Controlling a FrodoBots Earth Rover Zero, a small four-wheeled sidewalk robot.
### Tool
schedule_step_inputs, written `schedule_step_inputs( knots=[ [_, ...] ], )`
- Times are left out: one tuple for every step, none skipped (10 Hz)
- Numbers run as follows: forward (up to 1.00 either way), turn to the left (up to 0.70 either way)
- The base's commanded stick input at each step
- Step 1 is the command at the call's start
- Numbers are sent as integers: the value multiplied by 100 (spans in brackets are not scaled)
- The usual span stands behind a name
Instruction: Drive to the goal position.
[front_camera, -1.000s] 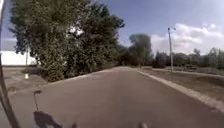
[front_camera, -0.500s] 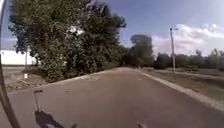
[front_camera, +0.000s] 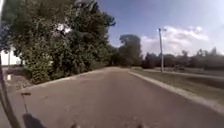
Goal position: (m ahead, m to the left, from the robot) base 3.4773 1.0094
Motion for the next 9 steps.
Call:
schedule_step_inputs(
  knots=[
    [70, 0],
    [70, 0],
    [70, 0],
    [70, 0],
    [70, 23],
    [70, 35],
    [70, 35],
    [70, 35],
    [70, 35]
  ],
)
